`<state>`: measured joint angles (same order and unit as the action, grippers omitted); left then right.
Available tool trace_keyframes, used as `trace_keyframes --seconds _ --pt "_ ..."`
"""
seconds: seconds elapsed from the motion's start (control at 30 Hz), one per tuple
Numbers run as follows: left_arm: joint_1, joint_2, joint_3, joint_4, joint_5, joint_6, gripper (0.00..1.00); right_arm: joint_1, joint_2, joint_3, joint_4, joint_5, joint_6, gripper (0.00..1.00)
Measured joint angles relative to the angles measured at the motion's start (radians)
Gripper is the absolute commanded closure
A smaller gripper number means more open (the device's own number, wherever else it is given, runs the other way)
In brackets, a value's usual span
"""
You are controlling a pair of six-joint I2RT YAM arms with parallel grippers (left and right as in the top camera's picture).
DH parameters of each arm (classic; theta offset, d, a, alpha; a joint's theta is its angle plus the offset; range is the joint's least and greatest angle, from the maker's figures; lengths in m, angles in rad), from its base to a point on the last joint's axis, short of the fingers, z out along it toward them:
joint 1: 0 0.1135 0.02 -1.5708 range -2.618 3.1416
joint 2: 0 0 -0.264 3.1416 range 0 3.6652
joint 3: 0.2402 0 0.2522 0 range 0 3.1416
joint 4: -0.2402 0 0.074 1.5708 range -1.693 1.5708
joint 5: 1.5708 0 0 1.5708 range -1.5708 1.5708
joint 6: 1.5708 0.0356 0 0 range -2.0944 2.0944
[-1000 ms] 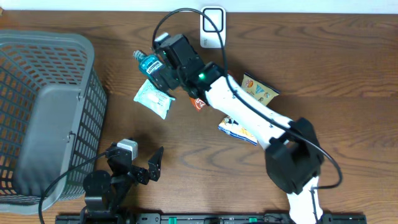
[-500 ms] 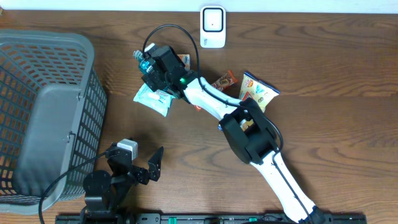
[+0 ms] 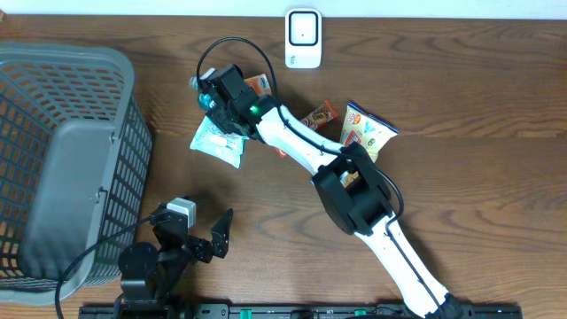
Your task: Scan the item barcode
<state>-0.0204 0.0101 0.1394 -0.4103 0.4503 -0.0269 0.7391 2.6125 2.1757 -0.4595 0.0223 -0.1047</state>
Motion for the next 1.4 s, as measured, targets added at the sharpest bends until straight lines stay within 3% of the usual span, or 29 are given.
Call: trace_keyframes --seconds 0.17,0.3,0.4,0.67,0.9,1.17,1.4 --pt "0.000 0.000 0.000 0.000 0.000 0.000 0.01 0.001 -0.023 0.026 -0.173 0.026 0.018 0.51" --pt "0.000 0.000 0.000 0.000 0.000 0.000 0.01 -0.003 -0.036 0.087 -0.465 0.007 0.060 0.62" --pt "0.000 0.000 0.000 0.000 0.000 0.000 0.00 -0.012 -0.037 0.115 -0.657 -0.038 0.074 0.63" --pt "0.000 0.000 0.000 0.000 0.000 0.000 0.01 -0.086 -0.045 0.122 -0.930 -0.357 -0.013 0.66" --pt "0.000 0.000 0.000 0.000 0.000 0.000 0.01 -0.167 -0.037 0.116 -1.043 -0.609 -0.192 0.71" --pt "0.000 0.000 0.000 0.000 0.000 0.000 0.01 -0.211 -0.031 0.111 -1.043 -0.659 -0.267 0.72" --pt "0.000 0.000 0.000 0.000 0.000 0.000 0.01 -0.196 -0.031 0.111 -1.050 -0.674 -0.285 0.57"
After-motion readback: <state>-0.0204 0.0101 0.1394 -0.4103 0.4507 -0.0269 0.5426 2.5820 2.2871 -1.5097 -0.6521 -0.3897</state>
